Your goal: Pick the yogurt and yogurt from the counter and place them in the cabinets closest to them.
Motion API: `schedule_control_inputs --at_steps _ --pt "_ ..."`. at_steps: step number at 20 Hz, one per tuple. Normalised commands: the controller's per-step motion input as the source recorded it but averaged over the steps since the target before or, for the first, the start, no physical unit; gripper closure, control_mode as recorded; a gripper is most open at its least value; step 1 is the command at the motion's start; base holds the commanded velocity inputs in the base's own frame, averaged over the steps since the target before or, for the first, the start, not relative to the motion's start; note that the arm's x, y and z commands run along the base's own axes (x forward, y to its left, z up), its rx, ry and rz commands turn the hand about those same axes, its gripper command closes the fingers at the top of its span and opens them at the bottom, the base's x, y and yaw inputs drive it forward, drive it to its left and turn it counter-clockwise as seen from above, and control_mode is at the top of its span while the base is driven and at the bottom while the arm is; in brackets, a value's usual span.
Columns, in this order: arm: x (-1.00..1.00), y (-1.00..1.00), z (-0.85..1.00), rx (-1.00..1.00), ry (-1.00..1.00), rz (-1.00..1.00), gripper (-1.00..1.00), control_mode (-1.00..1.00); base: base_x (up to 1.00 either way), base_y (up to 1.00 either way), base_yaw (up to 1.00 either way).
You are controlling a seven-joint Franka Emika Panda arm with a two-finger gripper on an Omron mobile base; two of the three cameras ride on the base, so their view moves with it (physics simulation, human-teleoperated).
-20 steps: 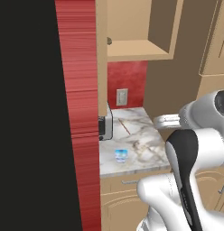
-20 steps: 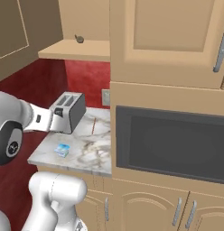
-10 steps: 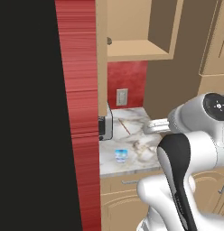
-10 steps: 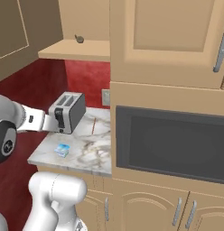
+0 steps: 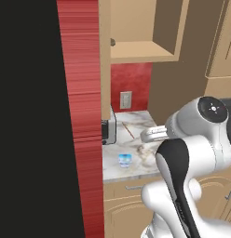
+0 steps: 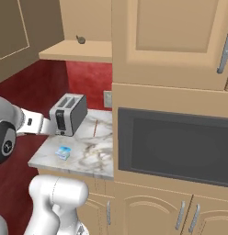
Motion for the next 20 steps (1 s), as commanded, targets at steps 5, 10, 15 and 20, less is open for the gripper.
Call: schedule_control_inputs --at_steps 5,10,15,20 --pt "0.13 0.00 -0.25 0.01 0.00 0.00 -1.00 -1.00 0.00 0.00 0.00" --pt "0.16 0.00 -0.32 0.05 0.00 0.01 -1.00 -1.00 0.00 0.00 0.00" --pt "0.09 0.02 -0.47 0.06 0.00 0.02 -1.00 -1.00 0.00 0.00 0.00" --pt "0.06 0.11 -0.52 0.03 0.00 0.02 -1.00 -1.00 0.00 0.00 0.00"
